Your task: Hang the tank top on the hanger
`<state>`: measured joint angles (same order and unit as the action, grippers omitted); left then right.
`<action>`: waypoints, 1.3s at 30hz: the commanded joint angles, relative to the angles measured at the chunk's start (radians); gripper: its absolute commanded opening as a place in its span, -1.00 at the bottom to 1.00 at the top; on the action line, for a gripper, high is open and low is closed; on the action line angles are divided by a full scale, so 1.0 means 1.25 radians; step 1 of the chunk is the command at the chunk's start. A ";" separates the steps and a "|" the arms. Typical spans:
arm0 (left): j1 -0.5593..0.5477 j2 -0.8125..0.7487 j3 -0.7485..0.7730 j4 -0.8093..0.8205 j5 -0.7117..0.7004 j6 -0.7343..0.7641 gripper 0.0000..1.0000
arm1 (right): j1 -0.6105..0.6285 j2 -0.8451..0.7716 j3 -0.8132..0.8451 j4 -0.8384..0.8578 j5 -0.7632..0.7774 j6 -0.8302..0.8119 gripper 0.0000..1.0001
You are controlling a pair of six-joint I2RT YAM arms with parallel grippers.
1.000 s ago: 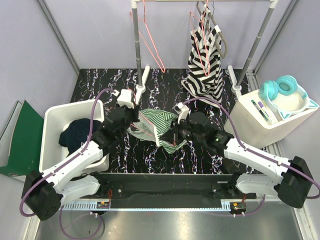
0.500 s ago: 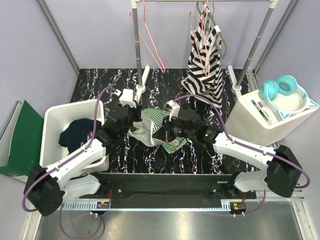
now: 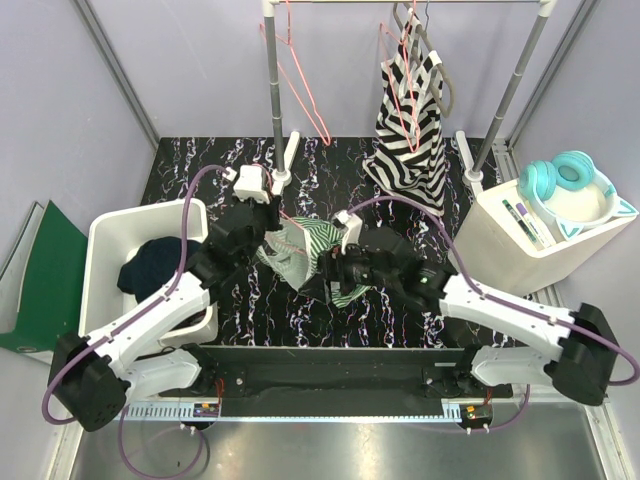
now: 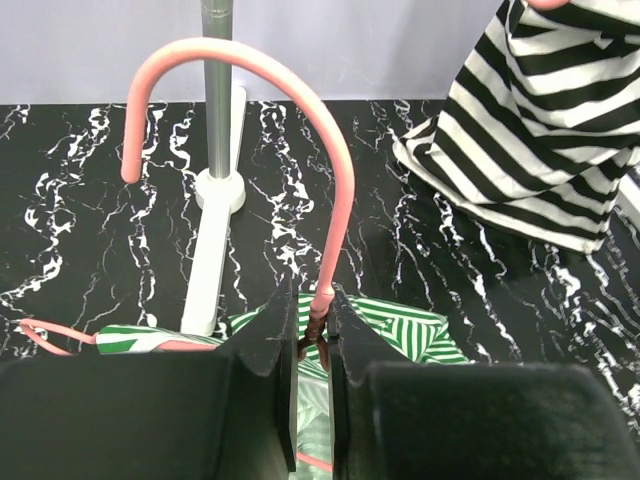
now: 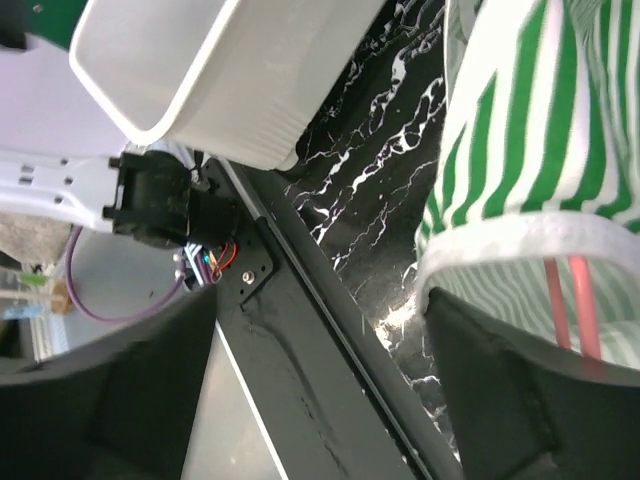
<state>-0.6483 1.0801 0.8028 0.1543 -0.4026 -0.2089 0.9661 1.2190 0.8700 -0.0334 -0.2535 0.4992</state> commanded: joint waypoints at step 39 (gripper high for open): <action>-0.002 -0.112 -0.058 0.050 0.240 0.079 -1.00 | 0.006 0.008 0.048 -0.068 0.171 -0.161 0.09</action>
<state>-0.6483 0.9367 0.7101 0.1524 -0.1497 -0.1047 0.9680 1.2125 0.9104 -0.1814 -0.0799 0.3103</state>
